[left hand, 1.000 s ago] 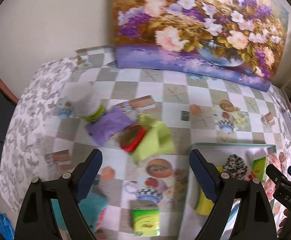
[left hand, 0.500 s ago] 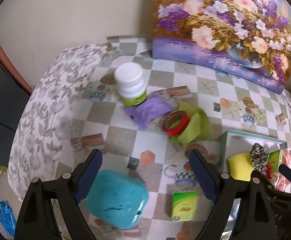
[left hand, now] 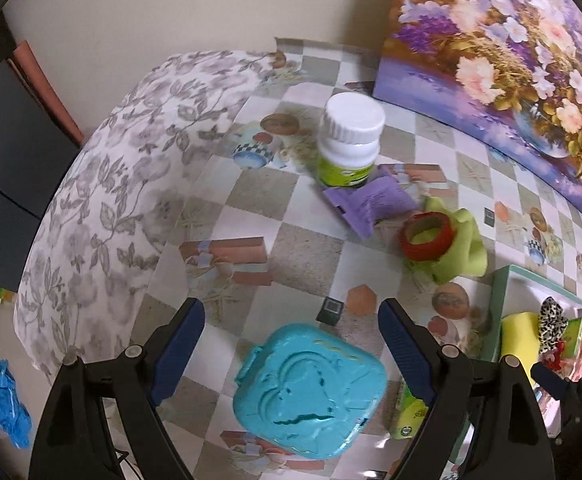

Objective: Organize soft objects
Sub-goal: 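Grasp the green tissue box with the right gripper, then lift the green tissue box with the right gripper toward the tray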

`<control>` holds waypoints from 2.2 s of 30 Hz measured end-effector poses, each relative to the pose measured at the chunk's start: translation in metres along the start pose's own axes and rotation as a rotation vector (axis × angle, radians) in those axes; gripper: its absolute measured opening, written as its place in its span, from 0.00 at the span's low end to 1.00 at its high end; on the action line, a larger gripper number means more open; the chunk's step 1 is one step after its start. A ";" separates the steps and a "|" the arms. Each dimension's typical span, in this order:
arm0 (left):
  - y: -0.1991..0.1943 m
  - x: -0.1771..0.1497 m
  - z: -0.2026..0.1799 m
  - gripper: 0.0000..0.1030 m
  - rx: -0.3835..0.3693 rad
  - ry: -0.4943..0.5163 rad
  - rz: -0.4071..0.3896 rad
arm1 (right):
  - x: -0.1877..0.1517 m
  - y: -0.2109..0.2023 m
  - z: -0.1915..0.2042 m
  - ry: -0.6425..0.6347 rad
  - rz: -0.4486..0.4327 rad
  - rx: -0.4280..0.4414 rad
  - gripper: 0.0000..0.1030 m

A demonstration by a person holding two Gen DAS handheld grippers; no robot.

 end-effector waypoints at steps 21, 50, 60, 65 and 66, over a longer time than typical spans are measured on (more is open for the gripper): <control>0.024 -0.003 0.011 0.86 -0.033 -0.032 0.063 | -0.029 0.030 0.053 -0.152 0.078 0.019 0.86; 0.030 0.001 0.006 0.86 -0.061 -0.028 0.071 | -0.021 0.042 0.037 -0.119 0.062 0.059 0.53; 0.023 0.011 -0.007 0.86 -0.084 -0.025 0.037 | 0.016 -0.014 -0.008 0.002 -0.092 0.057 0.53; 0.018 0.019 -0.029 0.86 -0.096 0.014 0.014 | 0.026 -0.037 -0.037 0.075 -0.148 0.035 0.53; 0.018 0.020 -0.033 0.86 -0.101 0.021 0.012 | 0.029 -0.041 -0.047 0.096 -0.158 0.028 0.53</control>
Point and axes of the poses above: each gripper's, at about its wrist camera, not at the fingertips, and y roughly the way its jaws point, z to its left, x to its top, the point moved 9 cm from there along y, roughly the way its jaws point, and after that the axes turned 1 degree about -y, right-handed, at the moved point
